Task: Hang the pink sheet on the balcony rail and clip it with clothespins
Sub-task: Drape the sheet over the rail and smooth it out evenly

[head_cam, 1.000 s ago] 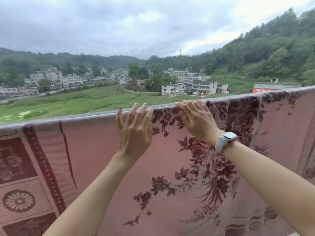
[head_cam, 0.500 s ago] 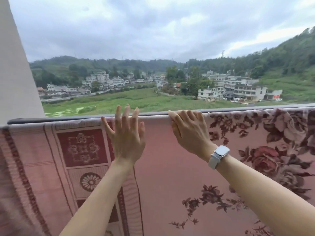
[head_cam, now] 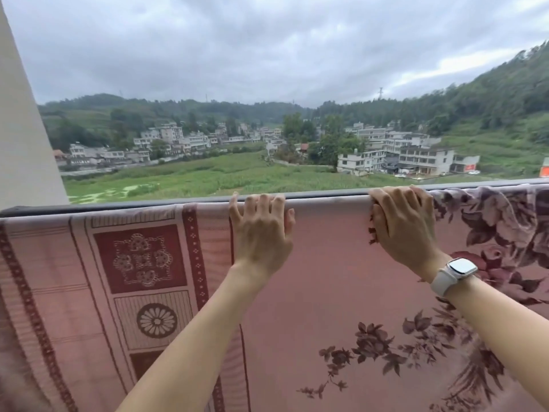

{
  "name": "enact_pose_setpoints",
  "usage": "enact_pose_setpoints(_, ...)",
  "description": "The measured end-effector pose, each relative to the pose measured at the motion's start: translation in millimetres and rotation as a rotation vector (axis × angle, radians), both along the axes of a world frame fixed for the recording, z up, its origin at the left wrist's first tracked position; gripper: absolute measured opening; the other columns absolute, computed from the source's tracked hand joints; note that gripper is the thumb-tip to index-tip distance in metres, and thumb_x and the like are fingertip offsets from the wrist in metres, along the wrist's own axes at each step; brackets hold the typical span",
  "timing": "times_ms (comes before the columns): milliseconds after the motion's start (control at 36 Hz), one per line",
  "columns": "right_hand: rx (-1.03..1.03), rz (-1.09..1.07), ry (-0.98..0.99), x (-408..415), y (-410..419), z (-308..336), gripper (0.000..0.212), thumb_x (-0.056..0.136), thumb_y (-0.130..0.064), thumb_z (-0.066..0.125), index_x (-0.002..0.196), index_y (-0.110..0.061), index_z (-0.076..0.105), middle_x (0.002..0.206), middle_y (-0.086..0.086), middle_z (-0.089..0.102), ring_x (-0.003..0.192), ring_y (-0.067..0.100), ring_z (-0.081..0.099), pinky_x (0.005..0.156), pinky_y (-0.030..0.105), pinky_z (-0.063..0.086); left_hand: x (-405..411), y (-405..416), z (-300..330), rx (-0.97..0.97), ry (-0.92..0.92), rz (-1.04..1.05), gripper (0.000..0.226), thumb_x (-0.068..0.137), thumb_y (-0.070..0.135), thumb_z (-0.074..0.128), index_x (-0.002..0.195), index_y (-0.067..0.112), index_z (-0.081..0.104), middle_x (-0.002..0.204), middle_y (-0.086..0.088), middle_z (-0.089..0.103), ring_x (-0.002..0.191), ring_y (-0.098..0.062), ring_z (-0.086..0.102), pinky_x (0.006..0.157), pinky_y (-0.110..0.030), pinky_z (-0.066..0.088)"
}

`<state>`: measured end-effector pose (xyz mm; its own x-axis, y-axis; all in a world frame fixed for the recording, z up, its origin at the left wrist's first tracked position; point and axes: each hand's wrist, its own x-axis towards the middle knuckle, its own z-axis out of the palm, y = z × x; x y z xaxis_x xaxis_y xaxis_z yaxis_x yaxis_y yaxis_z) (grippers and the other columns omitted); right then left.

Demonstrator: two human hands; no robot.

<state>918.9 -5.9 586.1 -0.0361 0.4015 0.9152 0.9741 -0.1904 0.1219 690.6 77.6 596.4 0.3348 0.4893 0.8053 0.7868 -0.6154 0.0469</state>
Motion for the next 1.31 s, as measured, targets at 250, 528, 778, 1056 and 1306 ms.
enact_pose_setpoints(250, -0.055, -0.076, 0.053, 81, -40, -1, 0.036, 0.093, -0.026, 0.030, 0.115, -0.012, 0.055, 0.106, 0.005, 0.060, 0.098, 0.023, 0.052, 0.096, 0.041, 0.030, 106, -36, 5, 0.119, 0.125, -0.195, 0.047, 0.085, 0.039, 0.033, 0.114, 0.012, 0.058, 0.098, -0.007, 0.065, 0.085, -0.029, 0.059, 0.080, -0.043, 0.042)
enact_pose_setpoints(528, -0.123, 0.026, 0.109, 231, -113, 8, 0.034, 0.093, -0.025, 0.033, 0.119, -0.015, 0.054, 0.113, 0.001, 0.061, 0.106, 0.018, 0.050, 0.100, 0.038, 0.027, 258, -96, 19, 0.075, 0.118, -0.281, 0.046, 0.090, 0.042, 0.030, 0.109, 0.014, 0.061, 0.095, -0.005, 0.068, 0.081, -0.027, 0.063, 0.074, -0.038, 0.044)
enact_pose_setpoints(778, -0.185, 0.271, 0.302, 344, -145, 29, 0.024, 0.087, -0.032, 0.054, 0.099, -0.014, 0.065, 0.095, 0.000, 0.068, 0.090, 0.021, 0.061, 0.087, 0.033, 0.042, 368, -134, 32, 0.116, 0.139, -0.378, 0.033, 0.090, 0.045, 0.049, 0.108, 0.021, 0.063, 0.094, 0.003, 0.068, 0.081, -0.021, 0.064, 0.063, -0.026, 0.034)
enact_pose_setpoints(1056, 0.024, 0.282, 0.339, 349, -155, 44, 0.008, 0.085, -0.008, 0.057, 0.078, -0.005, 0.055, 0.070, 0.003, 0.059, 0.063, 0.014, 0.048, 0.064, 0.028, 0.038, 408, -154, 46, -0.006, -0.121, -0.464, 0.016, 0.086, 0.024, 0.062, 0.090, 0.012, 0.071, 0.090, 0.000, 0.069, 0.081, -0.024, 0.063, 0.066, -0.029, 0.045)
enact_pose_setpoints(1306, -0.017, 0.275, 0.249, 392, -198, 33, 0.015, 0.087, -0.017, 0.054, 0.090, -0.007, 0.065, 0.088, 0.004, 0.067, 0.084, 0.018, 0.058, 0.078, 0.028, 0.047, 451, -171, 37, -0.001, 0.004, -0.519, 0.022, 0.092, 0.035, 0.048, 0.095, 0.015, 0.056, 0.092, -0.001, 0.065, 0.074, -0.027, 0.061, 0.058, -0.028, 0.033)
